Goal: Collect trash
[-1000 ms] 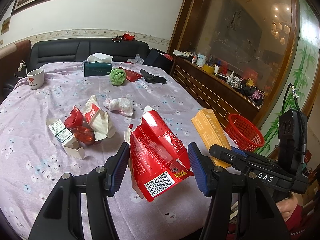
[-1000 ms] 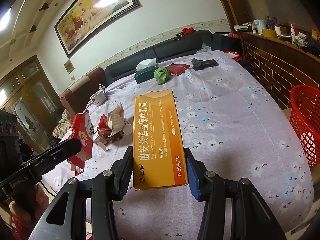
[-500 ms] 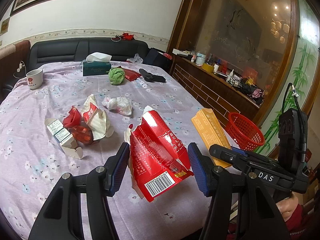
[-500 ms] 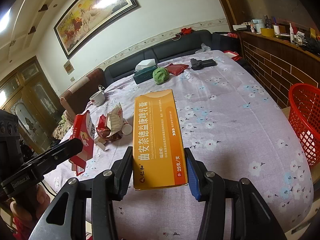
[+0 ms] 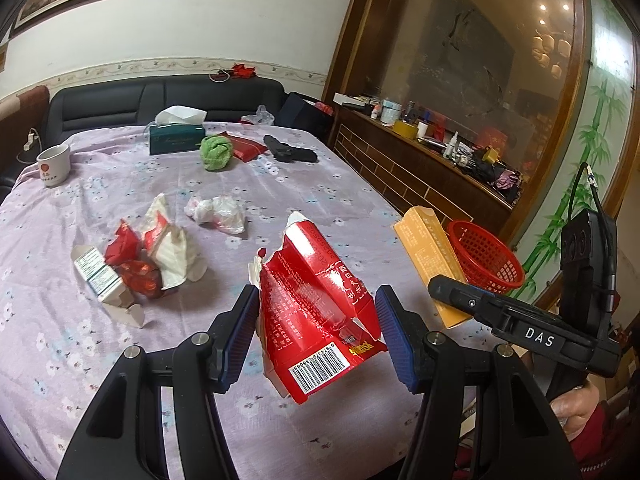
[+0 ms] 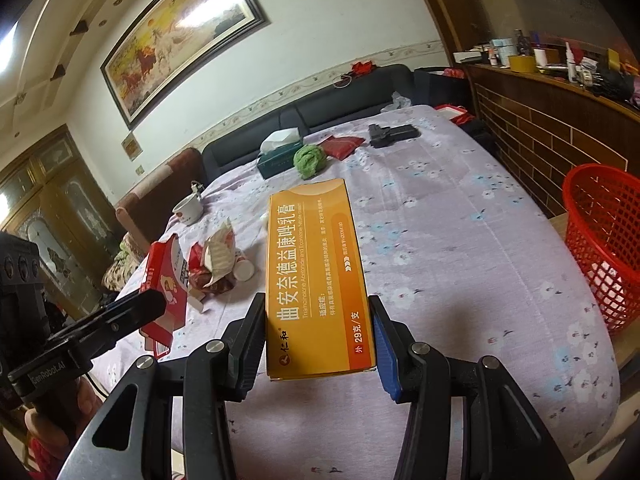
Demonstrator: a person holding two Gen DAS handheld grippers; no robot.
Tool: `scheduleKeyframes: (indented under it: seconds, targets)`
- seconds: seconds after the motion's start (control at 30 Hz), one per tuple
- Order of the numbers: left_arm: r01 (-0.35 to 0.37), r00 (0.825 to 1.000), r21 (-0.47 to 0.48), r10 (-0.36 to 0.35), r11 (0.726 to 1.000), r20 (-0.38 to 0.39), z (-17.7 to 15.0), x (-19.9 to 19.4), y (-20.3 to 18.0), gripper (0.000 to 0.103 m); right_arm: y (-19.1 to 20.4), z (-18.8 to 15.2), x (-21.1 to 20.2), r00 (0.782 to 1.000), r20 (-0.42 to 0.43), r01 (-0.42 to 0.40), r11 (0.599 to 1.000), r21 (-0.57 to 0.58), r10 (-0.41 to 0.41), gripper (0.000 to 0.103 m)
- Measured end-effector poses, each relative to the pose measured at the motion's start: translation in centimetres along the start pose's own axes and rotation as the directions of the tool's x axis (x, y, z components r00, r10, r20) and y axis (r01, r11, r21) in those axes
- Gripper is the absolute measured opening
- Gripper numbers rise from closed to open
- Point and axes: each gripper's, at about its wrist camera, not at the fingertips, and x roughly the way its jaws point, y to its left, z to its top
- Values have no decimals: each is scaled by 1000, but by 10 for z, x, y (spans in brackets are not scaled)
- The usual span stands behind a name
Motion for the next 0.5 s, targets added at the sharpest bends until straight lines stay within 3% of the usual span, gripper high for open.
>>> scheduleKeyframes:
  seconds: [0.5]
  targets:
    - [51, 998, 65, -49, 997, -25, 9, 20, -36, 58, -37, 9, -23, 997, 55, 42, 996, 77, -46, 52]
